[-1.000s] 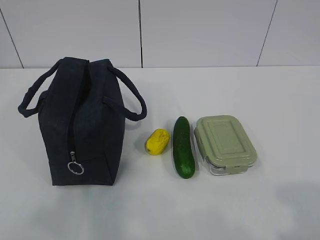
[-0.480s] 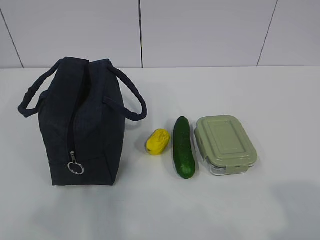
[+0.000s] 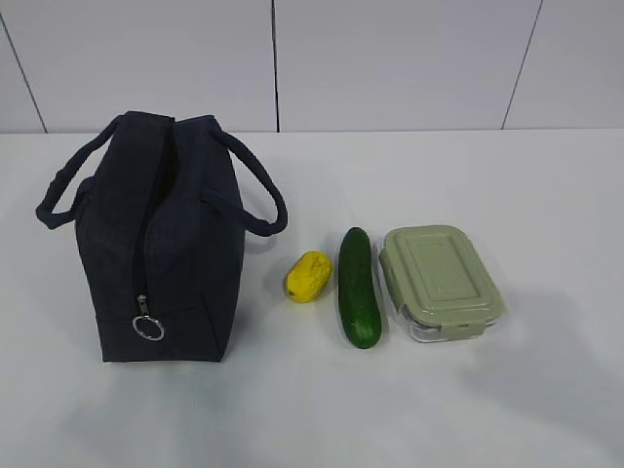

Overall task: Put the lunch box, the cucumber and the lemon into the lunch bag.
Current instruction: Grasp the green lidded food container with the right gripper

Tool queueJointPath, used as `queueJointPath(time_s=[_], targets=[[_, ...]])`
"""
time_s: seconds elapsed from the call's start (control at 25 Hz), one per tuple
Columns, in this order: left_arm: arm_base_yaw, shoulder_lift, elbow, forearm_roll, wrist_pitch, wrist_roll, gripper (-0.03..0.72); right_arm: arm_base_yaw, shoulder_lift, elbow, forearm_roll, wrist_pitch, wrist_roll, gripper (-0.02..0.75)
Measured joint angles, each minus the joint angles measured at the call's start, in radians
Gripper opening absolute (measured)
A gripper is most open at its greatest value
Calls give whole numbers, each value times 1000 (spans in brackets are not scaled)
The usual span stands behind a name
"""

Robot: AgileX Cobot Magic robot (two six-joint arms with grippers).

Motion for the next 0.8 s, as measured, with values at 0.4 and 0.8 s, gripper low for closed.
queueJointPath(time_s=[0.4, 0.8], targets=[[0, 0, 0, 0, 0, 0, 237, 1, 466, -124, 211, 31, -302, 237], [0, 0, 0, 0, 0, 0, 237, -14, 812, -292, 232, 113, -466, 237]])
